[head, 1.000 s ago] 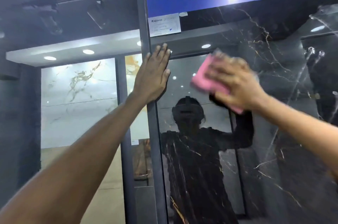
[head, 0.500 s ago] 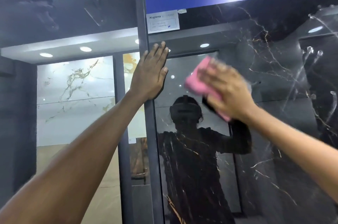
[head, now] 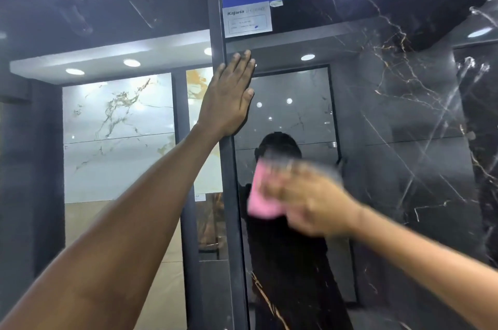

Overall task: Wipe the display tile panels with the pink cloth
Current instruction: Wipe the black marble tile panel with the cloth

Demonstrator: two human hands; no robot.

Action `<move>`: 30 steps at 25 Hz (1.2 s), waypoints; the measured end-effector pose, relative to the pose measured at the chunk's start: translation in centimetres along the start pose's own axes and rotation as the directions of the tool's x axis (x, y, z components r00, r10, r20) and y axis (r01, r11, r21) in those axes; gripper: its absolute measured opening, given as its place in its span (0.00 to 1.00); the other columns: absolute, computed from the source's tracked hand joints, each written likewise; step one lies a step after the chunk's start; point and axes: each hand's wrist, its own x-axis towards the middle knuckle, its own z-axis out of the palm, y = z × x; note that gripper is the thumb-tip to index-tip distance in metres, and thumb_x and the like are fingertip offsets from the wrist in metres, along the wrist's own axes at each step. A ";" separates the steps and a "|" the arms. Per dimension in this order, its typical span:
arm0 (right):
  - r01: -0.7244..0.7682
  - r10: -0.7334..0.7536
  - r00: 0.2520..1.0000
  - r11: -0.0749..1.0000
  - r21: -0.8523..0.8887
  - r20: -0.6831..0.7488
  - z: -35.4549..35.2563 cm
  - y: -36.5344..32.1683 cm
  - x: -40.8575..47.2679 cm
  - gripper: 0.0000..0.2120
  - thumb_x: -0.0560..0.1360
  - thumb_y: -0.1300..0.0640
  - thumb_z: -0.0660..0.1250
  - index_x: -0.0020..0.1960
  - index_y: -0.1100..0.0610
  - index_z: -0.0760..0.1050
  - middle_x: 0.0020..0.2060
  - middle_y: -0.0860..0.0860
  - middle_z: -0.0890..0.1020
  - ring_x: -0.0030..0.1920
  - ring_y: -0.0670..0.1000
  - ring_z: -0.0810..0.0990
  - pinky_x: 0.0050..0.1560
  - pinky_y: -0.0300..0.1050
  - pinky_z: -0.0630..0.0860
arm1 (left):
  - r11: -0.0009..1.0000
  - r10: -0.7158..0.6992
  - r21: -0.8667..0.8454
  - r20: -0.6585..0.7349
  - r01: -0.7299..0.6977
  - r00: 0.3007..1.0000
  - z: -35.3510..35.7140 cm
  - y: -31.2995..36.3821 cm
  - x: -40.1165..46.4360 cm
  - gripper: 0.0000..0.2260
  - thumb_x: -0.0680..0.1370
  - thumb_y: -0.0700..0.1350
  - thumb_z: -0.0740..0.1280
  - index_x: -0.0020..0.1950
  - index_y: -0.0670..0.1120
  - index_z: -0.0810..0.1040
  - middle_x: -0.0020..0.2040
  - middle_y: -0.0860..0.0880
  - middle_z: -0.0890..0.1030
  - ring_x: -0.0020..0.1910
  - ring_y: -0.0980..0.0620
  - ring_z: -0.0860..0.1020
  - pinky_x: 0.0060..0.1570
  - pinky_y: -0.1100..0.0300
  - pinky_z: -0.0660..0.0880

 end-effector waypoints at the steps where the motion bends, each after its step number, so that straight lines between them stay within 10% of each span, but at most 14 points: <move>1: -0.212 0.210 0.971 0.977 0.000 -0.116 -1.6 3.2 2.8 0.23 0.73 0.54 0.60 0.67 0.54 0.73 0.69 0.52 0.73 0.73 0.55 0.65 0.72 0.56 0.61 | 1.000 0.007 -0.006 -0.003 -0.007 1.000 0.0 -0.1 0.0 0.26 0.82 0.48 0.50 0.80 0.44 0.53 0.81 0.47 0.52 0.79 0.49 0.50 0.75 0.58 0.40; 4: -0.434 0.419 0.884 0.900 -0.032 -0.205 -1.7 3.5 6.7 0.26 0.73 0.49 0.57 0.69 0.52 0.73 0.71 0.50 0.71 0.74 0.55 0.63 0.71 0.57 0.59 | 1.000 0.024 -0.007 0.000 -0.024 1.000 0.0 -0.3 0.2 0.25 0.82 0.47 0.51 0.80 0.43 0.54 0.80 0.47 0.53 0.79 0.49 0.51 0.75 0.57 0.41; 7: 0.002 -0.005 0.992 1.000 0.025 0.127 3.7 -6.7 1.0 0.23 0.74 0.53 0.58 0.68 0.46 0.73 0.72 0.47 0.70 0.76 0.50 0.59 0.76 0.53 0.56 | 1.000 0.002 -0.023 0.008 -0.002 1.000 -0.5 0.0 -0.3 0.25 0.83 0.47 0.51 0.80 0.43 0.54 0.81 0.46 0.52 0.79 0.49 0.50 0.76 0.55 0.42; 11: 0.368 -0.459 0.838 0.874 0.316 0.294 3.8 -10.4 -3.2 0.20 0.79 0.51 0.52 0.62 0.49 0.79 0.67 0.45 0.75 0.73 0.49 0.65 0.75 0.49 0.59 | 0.993 0.116 -0.040 0.038 -0.114 0.993 0.3 1.5 -5.5 0.25 0.83 0.47 0.51 0.80 0.42 0.54 0.80 0.45 0.53 0.79 0.48 0.50 0.75 0.61 0.37; 15: -0.167 0.164 0.985 0.984 0.060 0.048 0.9 -1.7 4.5 0.24 0.73 0.53 0.56 0.67 0.50 0.75 0.70 0.50 0.72 0.74 0.54 0.64 0.73 0.54 0.54 | 0.992 0.102 -0.080 0.036 -0.099 0.994 0.8 1.6 -7.6 0.24 0.83 0.47 0.51 0.79 0.41 0.57 0.80 0.44 0.56 0.79 0.47 0.53 0.75 0.63 0.39; 17: -0.221 0.223 0.973 0.975 -0.037 0.059 1.5 -3.9 4.2 0.25 0.72 0.52 0.58 0.69 0.48 0.74 0.73 0.48 0.68 0.76 0.54 0.60 0.73 0.55 0.55 | 0.993 0.092 -0.081 0.044 -0.089 0.995 0.6 1.7 -7.5 0.24 0.83 0.45 0.53 0.79 0.41 0.57 0.80 0.45 0.56 0.79 0.47 0.53 0.75 0.63 0.39; 20: 0.177 -0.197 0.922 0.980 0.090 0.332 4.5 -13.8 -5.6 0.19 0.72 0.50 0.65 0.63 0.43 0.78 0.72 0.43 0.69 0.76 0.49 0.58 0.76 0.54 0.49 | 0.997 0.046 -0.063 0.054 -0.042 0.997 0.4 2.0 -8.0 0.25 0.83 0.46 0.54 0.80 0.43 0.55 0.80 0.46 0.54 0.79 0.49 0.51 0.75 0.63 0.37; 23: 0.301 -0.366 0.832 0.929 0.214 0.418 2.5 -13.7 -8.7 0.17 0.72 0.50 0.69 0.60 0.41 0.79 0.66 0.40 0.75 0.71 0.44 0.66 0.70 0.49 0.67 | 0.995 -0.041 -0.093 0.068 0.047 0.997 0.4 3.6 -8.4 0.26 0.83 0.48 0.50 0.80 0.43 0.52 0.81 0.46 0.51 0.80 0.48 0.48 0.75 0.61 0.37; 26: 0.028 -0.025 0.995 0.999 -0.030 0.099 -0.7 -2.3 -3.6 0.23 0.70 0.57 0.63 0.65 0.51 0.73 0.67 0.51 0.76 0.70 0.53 0.68 0.72 0.53 0.62 | 0.987 -0.137 -0.077 0.035 0.140 0.990 1.5 5.1 -8.6 0.28 0.81 0.48 0.50 0.80 0.41 0.51 0.81 0.44 0.51 0.80 0.46 0.48 0.75 0.60 0.35; 30: -0.492 0.454 0.863 0.856 -0.162 -0.223 -3.5 4.6 -1.3 0.26 0.70 0.53 0.63 0.69 0.51 0.73 0.71 0.52 0.71 0.73 0.56 0.65 0.70 0.53 0.57 | 0.986 -0.157 -0.057 0.001 0.157 0.988 2.1 5.5 -8.7 0.27 0.82 0.48 0.49 0.80 0.41 0.50 0.81 0.44 0.51 0.80 0.46 0.48 0.75 0.60 0.34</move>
